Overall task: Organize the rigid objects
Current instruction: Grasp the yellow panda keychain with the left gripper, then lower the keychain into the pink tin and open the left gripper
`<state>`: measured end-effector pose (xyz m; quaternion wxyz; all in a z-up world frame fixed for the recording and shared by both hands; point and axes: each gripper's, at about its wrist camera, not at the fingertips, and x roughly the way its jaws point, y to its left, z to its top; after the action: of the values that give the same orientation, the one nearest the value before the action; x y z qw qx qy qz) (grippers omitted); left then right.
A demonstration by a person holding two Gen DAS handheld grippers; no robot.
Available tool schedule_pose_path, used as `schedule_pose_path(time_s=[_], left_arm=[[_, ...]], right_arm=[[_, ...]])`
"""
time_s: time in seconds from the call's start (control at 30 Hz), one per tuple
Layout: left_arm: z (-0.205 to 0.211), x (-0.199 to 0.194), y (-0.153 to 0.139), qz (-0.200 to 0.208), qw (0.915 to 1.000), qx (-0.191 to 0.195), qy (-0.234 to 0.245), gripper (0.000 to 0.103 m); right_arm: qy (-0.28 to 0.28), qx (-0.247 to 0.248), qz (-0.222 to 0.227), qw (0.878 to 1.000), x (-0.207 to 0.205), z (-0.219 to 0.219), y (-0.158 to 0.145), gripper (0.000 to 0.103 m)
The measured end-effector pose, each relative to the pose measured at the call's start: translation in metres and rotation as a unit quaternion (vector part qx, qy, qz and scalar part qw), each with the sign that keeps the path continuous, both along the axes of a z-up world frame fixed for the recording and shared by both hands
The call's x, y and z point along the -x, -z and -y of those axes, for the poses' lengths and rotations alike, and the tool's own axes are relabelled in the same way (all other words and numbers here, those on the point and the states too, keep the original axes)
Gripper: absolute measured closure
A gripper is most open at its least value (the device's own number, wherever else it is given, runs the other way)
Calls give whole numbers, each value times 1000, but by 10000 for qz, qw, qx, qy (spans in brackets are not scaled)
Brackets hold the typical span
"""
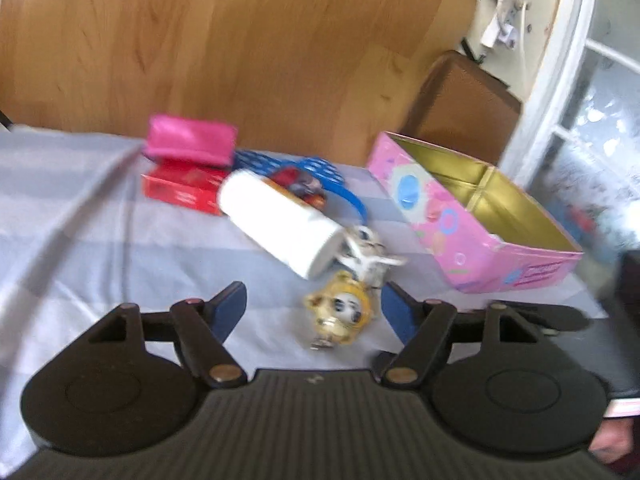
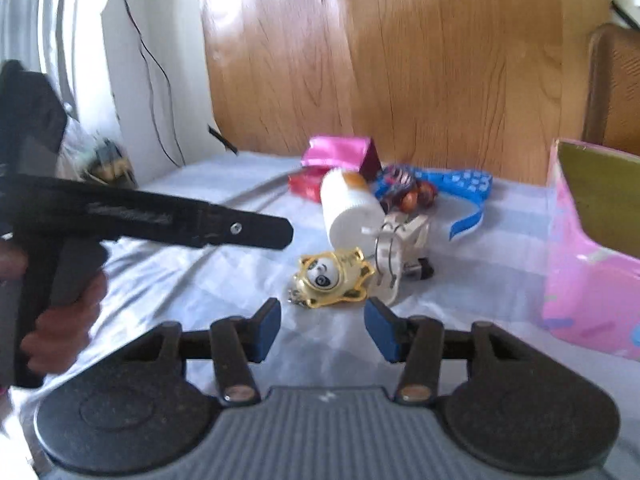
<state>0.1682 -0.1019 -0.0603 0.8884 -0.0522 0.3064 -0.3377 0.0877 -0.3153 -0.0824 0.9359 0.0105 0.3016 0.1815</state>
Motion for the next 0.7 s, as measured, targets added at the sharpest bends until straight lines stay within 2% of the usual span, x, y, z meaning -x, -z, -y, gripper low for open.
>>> schedule_pose_path(time_s=[0.1,0.23,0.27,0.3,0.33,0.43,0.5,0.57,0.7], left_arm=[[10,-6,10,-53,9996,4,282,29],[15,-12,18,-488,9971,189,554,44],[15,-13,21,-578,9963,231,600,52],[16,-13,23,-653,9955,234,653,54],[16,-12,26,-657,9956,195,637,62],[13,-3,23,-579,9966,129,566,65],[11,7,16,-562,9967,142,573,65],[15,25,0,-354,9970,193,658,65],[54,43,-36,151,9935,274,1093,65]], right_arm=[[49,188,-127,9997,-17,-2,7,54],[76,369,-237,9990,-31,-7,11,50],[55,359,-240,9991,-32,-9,11,50],[28,381,-234,9990,-32,-11,12,49],[-1,415,-206,9989,-32,-14,13,47],[-56,601,-71,9982,-33,-26,16,50],[-60,498,-62,9987,-25,-25,14,51],[-63,360,56,9993,-10,-21,7,51],[293,358,797,9957,32,5,-17,51]])
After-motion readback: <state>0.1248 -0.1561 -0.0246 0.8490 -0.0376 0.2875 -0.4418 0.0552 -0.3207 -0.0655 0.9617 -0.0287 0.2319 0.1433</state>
